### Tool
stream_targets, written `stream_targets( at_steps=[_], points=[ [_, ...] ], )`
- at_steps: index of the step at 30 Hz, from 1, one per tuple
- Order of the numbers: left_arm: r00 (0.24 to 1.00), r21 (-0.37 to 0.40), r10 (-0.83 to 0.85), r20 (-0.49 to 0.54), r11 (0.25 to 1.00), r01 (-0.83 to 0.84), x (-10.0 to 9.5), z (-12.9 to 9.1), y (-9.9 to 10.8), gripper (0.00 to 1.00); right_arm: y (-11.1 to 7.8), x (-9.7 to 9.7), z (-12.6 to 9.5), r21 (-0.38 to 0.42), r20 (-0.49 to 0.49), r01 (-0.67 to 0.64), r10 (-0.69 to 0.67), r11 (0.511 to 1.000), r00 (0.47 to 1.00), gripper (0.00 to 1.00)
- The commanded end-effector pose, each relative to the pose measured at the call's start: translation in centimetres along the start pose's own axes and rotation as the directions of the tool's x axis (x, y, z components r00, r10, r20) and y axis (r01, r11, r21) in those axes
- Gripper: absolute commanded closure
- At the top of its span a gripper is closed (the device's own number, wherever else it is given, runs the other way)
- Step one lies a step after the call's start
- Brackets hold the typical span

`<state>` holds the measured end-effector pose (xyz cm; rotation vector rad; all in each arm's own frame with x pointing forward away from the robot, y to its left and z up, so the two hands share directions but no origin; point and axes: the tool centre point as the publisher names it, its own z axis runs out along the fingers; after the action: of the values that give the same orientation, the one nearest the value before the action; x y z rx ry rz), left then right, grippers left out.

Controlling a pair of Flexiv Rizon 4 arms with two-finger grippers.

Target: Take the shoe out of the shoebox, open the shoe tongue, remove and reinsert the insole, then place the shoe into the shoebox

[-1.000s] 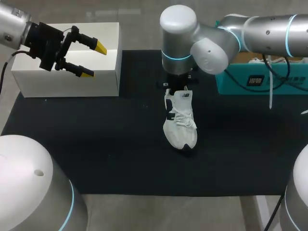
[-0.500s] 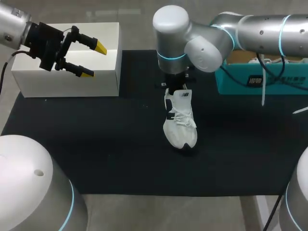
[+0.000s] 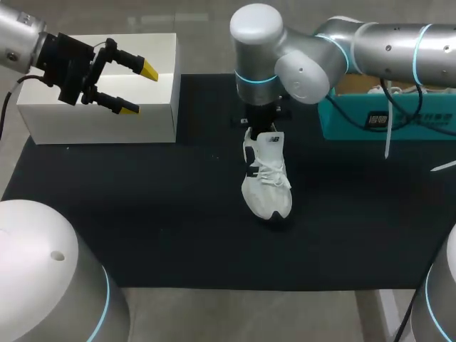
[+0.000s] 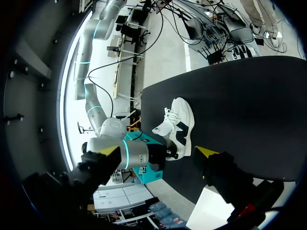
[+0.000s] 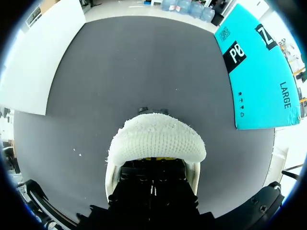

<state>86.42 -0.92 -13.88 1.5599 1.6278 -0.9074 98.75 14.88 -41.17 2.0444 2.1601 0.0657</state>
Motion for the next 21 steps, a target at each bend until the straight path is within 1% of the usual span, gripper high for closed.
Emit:
stream_targets(
  at_steps=[1, 5, 8, 11, 14, 21],
  points=[
    [1.0, 0.002, 0.0, -0.005, 1.0, 0.0, -0.1, 0.0, 0.1, 0.0, -0.2, 0.4, 0.4, -0.011, -0.001, -0.009, 0.009, 1.0, 1.0, 1.0],
    [1.0, 0.002, 0.0, -0.005, 1.0, 0.0, -0.1, 0.0, 0.1, 0.0, -0.9, 0.1, -1.9, -0.05, 0.009, -0.021, 0.021, 0.999, 1.0, 1.0],
    [1.0, 0.002, 0.0, -0.005, 1.0, 0.0, -0.1, 0.0, 0.1, 0.0, -1.5, -0.1, -3.1, -0.06, 0.007, -0.036, 0.037, 0.998, 0.999, 1.0],
    [1.0, 0.002, 0.0, -0.005, 1.0, 0.0, -0.1, 0.0, 0.1, 0.0, -2.2, 0.1, -3.8, -0.064, 0.01, -0.04, 0.041, 0.997, 0.999, 1.0],
    [1.0, 0.002, 0.0, -0.005, 1.0, 0.0, -0.1, 0.0, 0.1, 0.0, -2.8, 0.3, -3.6, -0.062, 0.005, -0.038, 0.038, 0.997, 0.999, 1.0],
    [1.0, 0.002, 0.0, -0.005, 1.0, 0.0, -0.1, 0.0, 0.1, 0.0, -3.6, 0.7, -1.8, -0.016, -0.012, -0.048, 0.048, 0.999, 0.999, 1.0]
  ],
)
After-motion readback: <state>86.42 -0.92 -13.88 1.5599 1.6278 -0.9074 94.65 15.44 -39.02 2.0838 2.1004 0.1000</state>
